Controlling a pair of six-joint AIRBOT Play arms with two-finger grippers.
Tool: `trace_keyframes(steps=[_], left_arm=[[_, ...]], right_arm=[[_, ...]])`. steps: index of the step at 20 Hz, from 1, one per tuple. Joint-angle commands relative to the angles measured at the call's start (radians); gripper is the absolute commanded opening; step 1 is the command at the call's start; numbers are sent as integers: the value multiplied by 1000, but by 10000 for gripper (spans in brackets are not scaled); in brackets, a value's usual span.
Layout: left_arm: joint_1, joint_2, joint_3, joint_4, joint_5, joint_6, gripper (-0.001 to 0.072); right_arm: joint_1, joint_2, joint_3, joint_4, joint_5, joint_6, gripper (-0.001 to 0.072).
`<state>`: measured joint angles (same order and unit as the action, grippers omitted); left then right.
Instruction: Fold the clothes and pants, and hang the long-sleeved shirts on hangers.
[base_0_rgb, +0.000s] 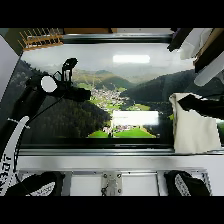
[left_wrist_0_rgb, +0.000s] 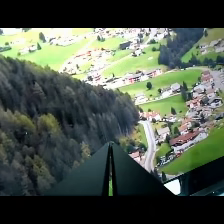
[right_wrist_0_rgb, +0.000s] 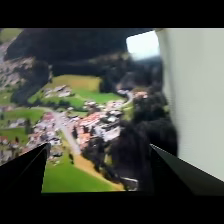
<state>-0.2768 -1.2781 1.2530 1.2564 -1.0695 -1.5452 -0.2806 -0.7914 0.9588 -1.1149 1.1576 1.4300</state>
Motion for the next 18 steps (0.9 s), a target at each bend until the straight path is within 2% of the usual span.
trace_keyframes(steps=[1, 2, 4, 5, 18], left_arm=[[0, 0, 0, 0, 0, 0, 20], [0, 0, 0, 0, 0, 0, 21], [0, 0, 0, 0, 0, 0, 20], [0, 0, 0, 0, 0, 0, 21], [0, 0, 0, 0, 0, 0, 20]], right_arm=[[189, -43, -4, 19, -6, -10, 669], [215, -56, -4, 20, -6, -10, 586], [248, -75, -4, 20, -6, -9, 148], [255, -80, -4, 20, -5, -9, 24], [255, -86, -4, 20, -6, -9, 21]])
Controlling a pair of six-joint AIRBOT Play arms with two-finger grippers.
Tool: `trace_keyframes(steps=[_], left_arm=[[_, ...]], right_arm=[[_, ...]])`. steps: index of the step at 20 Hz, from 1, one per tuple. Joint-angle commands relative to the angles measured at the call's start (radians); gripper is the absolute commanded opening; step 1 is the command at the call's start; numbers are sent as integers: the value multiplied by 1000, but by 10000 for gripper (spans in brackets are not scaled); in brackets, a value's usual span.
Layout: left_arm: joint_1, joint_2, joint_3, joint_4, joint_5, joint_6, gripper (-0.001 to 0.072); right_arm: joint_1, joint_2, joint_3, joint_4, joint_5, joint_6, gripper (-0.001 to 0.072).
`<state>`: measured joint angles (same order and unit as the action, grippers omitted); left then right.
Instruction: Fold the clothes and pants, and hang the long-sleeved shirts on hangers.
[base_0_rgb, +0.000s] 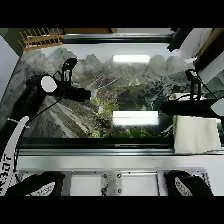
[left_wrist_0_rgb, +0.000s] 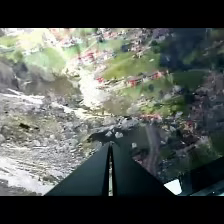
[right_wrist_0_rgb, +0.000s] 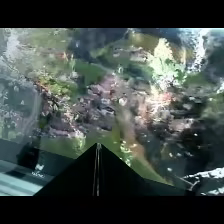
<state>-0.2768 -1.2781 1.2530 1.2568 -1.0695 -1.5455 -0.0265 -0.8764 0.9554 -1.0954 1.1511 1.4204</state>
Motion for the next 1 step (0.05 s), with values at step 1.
trace_keyframes(steps=[1], left_arm=[[0, 0, 0, 0, 0, 0, 20]], right_arm=[[1, -1, 0, 0, 0, 0, 21]])
